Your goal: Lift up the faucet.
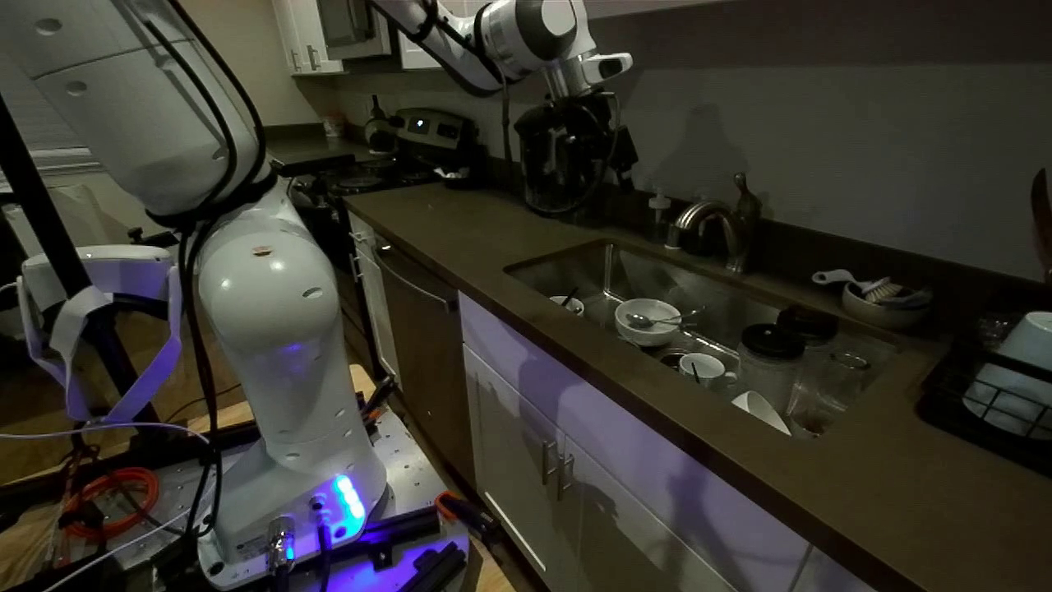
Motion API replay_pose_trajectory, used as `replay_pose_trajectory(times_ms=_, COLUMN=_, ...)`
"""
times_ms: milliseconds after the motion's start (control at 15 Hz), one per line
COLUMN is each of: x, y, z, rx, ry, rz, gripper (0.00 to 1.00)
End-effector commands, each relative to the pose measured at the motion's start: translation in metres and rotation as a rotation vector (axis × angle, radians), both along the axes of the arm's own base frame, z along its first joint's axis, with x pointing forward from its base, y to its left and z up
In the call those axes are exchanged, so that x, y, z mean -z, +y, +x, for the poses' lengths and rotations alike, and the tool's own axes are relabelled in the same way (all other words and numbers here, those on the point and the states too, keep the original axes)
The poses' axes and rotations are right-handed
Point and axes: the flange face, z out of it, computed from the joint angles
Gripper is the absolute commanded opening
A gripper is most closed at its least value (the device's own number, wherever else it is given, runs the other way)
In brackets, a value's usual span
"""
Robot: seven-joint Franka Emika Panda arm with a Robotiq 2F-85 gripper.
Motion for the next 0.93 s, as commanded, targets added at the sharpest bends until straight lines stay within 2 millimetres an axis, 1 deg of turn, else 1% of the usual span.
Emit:
replay_pose_trajectory(times_ms=0, x=0.001, y=-0.017, z=0.033, rx=-0.034, ry=-0.134, rz=0.007, gripper=1.00)
replay_pose_trajectory(times_ms=200, x=-0.004, y=-0.035, z=0.061, rx=-0.074, ry=-0.249, rz=0.030, gripper=1.00)
replay_pose_trajectory(times_ms=400, x=-0.011, y=-0.054, z=0.096, rx=-0.111, ry=-0.335, rz=0.046, gripper=1.00)
replay_pose_trajectory(times_ms=600, x=-0.013, y=-0.066, z=0.132, rx=-0.144, ry=-0.388, rz=0.050, gripper=1.00)
replay_pose_trajectory(times_ms=667, x=-0.013, y=-0.067, z=0.144, rx=-0.155, ry=-0.398, rz=0.054, gripper=0.75)
replay_pose_trajectory(times_ms=733, x=-0.013, y=-0.069, z=0.154, rx=-0.167, ry=-0.407, rz=0.059, gripper=0.74)
replay_pose_trajectory(times_ms=867, x=-0.013, y=-0.071, z=0.171, rx=-0.189, ry=-0.417, rz=0.072, gripper=0.60)
